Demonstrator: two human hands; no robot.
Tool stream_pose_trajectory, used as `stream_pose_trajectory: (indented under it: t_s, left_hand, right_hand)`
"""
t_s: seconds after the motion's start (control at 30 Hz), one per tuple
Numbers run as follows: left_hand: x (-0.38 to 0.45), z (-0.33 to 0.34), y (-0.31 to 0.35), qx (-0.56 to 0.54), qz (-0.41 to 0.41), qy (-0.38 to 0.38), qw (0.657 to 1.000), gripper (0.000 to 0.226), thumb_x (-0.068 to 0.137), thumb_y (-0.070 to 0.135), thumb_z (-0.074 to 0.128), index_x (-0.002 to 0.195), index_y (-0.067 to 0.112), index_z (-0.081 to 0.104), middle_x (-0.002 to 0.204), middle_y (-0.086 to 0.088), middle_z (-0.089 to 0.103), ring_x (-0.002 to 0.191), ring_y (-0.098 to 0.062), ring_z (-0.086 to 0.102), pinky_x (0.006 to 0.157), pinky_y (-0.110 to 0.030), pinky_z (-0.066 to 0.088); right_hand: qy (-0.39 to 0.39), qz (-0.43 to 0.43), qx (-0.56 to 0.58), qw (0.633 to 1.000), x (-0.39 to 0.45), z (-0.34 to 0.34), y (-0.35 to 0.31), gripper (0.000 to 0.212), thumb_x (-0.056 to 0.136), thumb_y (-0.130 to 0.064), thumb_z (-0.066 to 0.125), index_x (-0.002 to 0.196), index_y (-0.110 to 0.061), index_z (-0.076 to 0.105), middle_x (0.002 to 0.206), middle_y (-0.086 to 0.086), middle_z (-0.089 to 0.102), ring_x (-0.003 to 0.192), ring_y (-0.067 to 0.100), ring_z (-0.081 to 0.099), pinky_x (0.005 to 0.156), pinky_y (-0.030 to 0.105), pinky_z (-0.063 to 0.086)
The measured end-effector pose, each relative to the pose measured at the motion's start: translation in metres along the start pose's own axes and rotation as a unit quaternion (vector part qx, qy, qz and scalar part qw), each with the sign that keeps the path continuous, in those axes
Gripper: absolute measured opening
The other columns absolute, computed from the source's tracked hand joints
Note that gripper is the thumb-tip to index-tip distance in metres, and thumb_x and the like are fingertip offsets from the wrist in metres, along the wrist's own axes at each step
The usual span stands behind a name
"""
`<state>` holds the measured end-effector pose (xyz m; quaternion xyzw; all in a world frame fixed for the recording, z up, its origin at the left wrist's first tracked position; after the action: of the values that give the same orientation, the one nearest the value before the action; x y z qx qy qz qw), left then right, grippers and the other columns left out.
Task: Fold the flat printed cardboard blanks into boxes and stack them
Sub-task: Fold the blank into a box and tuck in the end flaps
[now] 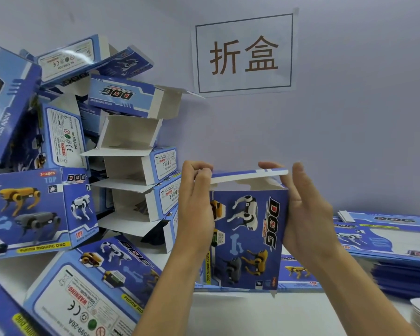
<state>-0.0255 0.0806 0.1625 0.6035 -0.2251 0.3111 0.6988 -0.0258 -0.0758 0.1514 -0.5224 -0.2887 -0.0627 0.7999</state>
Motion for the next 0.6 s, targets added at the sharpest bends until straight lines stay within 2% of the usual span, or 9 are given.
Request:
stream_pose_trajectory:
  t_s: [0.07,0.13,0.2,0.23,0.3,0.37,0.43,0.5,0.6]
  left_hand:
    - [-0.0007,0.0003,-0.0042,-0.007,-0.009,-0.013,1.000,0.017,0.095,0.037,0.043,0.103,0.031,0.056,0.103,0.011,0.063,0.102,-0.010,0.067,0.066,-0.025,0.054]
    - [-0.0026,0.0011,-0.0041,-0.005,-0.007,-0.021,1.000,0.020,0.095,0.035,0.043,0.107,0.032,0.059,0.122,-0.001,0.060,0.112,-0.013,0.064,0.073,-0.031,0.059]
    - [-0.0048,0.0029,-0.0038,-0.021,-0.026,-0.035,0.999,0.020,0.092,0.041,0.046,0.101,0.032,0.062,0.123,-0.010,0.061,0.109,-0.022,0.068,0.080,-0.050,0.060]
    - [-0.0053,0.0031,-0.0039,-0.024,-0.031,-0.039,0.998,0.017,0.093,0.045,0.053,0.097,0.032,0.063,0.121,-0.010,0.062,0.106,-0.023,0.070,0.079,-0.052,0.059]
    - [-0.0063,0.0030,-0.0036,-0.015,-0.036,-0.046,0.998,0.021,0.087,0.052,0.067,0.095,0.033,0.060,0.109,-0.006,0.068,0.096,-0.021,0.073,0.070,-0.043,0.060]
    - [-0.0069,0.0028,-0.0037,-0.010,-0.036,-0.055,0.998,0.031,0.079,0.048,0.066,0.101,0.027,0.057,0.097,-0.005,0.071,0.088,-0.022,0.075,0.065,-0.040,0.062]
    - [-0.0063,0.0016,-0.0034,0.002,-0.025,-0.053,0.998,0.032,0.082,0.041,0.065,0.105,0.020,0.057,0.102,-0.009,0.070,0.090,-0.024,0.075,0.071,-0.046,0.062]
    - [-0.0047,-0.0005,-0.0023,0.026,-0.004,-0.035,0.999,0.030,0.083,0.040,0.065,0.104,0.018,0.059,0.110,-0.008,0.067,0.096,-0.022,0.072,0.079,-0.041,0.061]
    - [-0.0044,-0.0013,-0.0011,0.052,0.017,-0.005,0.998,0.028,0.081,0.045,0.066,0.098,0.023,0.063,0.107,0.003,0.065,0.100,-0.018,0.068,0.083,-0.035,0.058]
  right_hand:
    - [0.007,-0.002,-0.037,0.999,0.0007,-0.0003,0.0022,0.050,0.080,-0.056,0.061,0.119,-0.025,0.057,0.094,0.009,0.075,0.079,0.026,0.072,0.068,0.040,0.061]
    - [0.016,0.000,-0.055,0.998,0.0026,-0.0023,0.0047,0.042,0.081,-0.048,0.060,0.116,-0.026,0.053,0.088,0.006,0.074,0.074,0.022,0.072,0.064,0.037,0.061]
    - [0.024,-0.003,-0.055,0.998,0.0045,-0.0061,0.0059,0.036,0.080,-0.044,0.057,0.112,-0.029,0.054,0.089,0.006,0.073,0.072,0.021,0.071,0.062,0.036,0.060]
    - [0.027,-0.008,-0.056,0.998,0.0049,-0.0072,0.0054,0.033,0.080,-0.043,0.057,0.111,-0.030,0.055,0.090,0.007,0.073,0.073,0.022,0.071,0.063,0.037,0.060]
    - [0.028,-0.016,-0.062,0.998,0.0054,-0.0087,0.0055,0.030,0.081,-0.043,0.059,0.109,-0.032,0.056,0.092,0.008,0.073,0.075,0.023,0.071,0.064,0.039,0.060]
    - [0.030,-0.019,-0.068,0.997,0.0055,-0.0091,0.0060,0.027,0.084,-0.044,0.064,0.108,-0.032,0.057,0.091,0.008,0.073,0.075,0.023,0.072,0.063,0.038,0.061]
    - [0.038,-0.019,-0.077,0.996,0.0053,-0.0096,0.0068,0.028,0.085,-0.047,0.068,0.106,-0.032,0.058,0.088,0.007,0.073,0.074,0.022,0.072,0.061,0.036,0.060]
    - [0.046,-0.022,-0.091,0.995,0.0054,-0.0088,0.0071,0.032,0.078,-0.051,0.063,0.105,-0.033,0.059,0.085,0.006,0.074,0.072,0.021,0.072,0.058,0.034,0.060]
    - [0.058,-0.037,-0.116,0.991,0.0066,-0.0072,0.0076,0.035,0.074,-0.058,0.062,0.101,-0.036,0.060,0.083,0.005,0.075,0.072,0.023,0.074,0.057,0.034,0.059]
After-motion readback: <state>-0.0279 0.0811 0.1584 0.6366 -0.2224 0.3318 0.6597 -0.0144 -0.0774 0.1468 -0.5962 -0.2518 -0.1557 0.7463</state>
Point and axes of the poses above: each hand's wrist, its own x-axis towards the middle knuckle, its own z-axis out of the palm, y = z × x, the point moved 4 cm from there along x, towards the middle knuckle
